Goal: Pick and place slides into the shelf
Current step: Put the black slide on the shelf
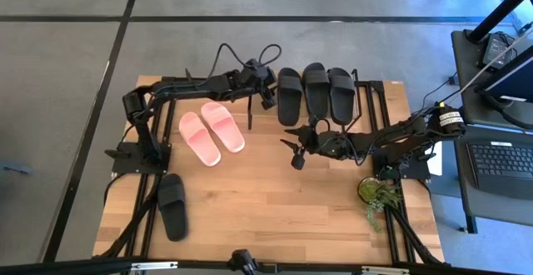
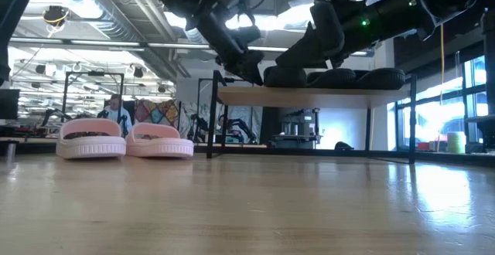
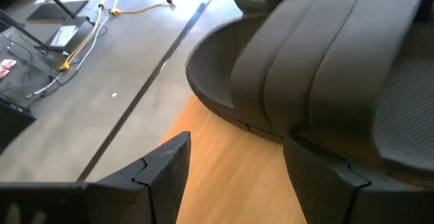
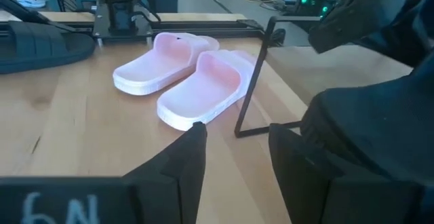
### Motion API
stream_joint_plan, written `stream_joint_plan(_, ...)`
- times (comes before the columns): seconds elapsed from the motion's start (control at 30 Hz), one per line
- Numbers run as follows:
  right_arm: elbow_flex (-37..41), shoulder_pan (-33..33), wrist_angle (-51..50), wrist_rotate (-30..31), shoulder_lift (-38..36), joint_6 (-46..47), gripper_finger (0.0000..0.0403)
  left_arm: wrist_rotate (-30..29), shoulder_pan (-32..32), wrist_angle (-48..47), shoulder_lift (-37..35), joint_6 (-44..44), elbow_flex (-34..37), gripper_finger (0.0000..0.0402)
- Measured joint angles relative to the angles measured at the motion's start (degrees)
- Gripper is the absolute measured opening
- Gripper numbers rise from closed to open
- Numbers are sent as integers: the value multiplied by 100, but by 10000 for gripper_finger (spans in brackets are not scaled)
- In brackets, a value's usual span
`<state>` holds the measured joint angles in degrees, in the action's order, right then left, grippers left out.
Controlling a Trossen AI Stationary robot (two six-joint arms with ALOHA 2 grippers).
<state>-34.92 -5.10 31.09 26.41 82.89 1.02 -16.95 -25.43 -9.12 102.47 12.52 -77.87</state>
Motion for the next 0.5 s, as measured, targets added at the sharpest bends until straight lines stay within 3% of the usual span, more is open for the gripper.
stream_joint_plan(0.5,0,4,-48,97,0,22,161,297,68,256,-6,-36,0,228)
